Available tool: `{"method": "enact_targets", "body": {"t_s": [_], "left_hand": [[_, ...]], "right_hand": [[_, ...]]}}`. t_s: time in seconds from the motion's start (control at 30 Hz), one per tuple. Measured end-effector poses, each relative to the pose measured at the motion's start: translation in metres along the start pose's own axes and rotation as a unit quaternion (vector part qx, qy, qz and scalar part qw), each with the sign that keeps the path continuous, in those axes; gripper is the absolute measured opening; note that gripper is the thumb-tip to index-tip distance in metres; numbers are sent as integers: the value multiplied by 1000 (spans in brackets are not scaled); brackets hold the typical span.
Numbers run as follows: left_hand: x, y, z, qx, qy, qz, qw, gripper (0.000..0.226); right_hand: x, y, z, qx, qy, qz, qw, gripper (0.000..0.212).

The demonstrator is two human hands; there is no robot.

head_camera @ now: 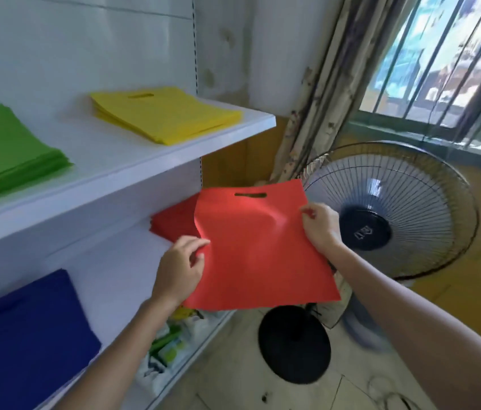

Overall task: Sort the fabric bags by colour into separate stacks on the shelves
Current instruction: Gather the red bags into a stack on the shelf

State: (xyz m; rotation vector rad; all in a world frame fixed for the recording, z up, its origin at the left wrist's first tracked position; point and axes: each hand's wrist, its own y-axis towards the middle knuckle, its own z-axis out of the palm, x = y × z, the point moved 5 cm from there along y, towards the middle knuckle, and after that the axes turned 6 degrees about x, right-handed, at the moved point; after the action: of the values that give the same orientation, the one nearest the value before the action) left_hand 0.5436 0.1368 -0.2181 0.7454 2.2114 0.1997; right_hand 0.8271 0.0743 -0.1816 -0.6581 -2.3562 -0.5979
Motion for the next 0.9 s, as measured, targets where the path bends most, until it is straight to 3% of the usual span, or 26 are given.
{"method": "enact_targets", "body": {"t_s": [0.27,0.43,0.77,0.9], "left_hand": [[117,19,78,104,13,-148,984,27],[157,47,104,125,11,-191,974,25],[214,104,139,47,-7,-250,967,16],[245,134,163,2,28,-265,964,27]], "right_hand": [[-68,39,130,163,-28,99,981,38],[-83,80,187,190,-28,114,975,39],[-69,188,290,204,-74,-15,976,26],[-53,233,354,240,-165,-154,944,34]]}}
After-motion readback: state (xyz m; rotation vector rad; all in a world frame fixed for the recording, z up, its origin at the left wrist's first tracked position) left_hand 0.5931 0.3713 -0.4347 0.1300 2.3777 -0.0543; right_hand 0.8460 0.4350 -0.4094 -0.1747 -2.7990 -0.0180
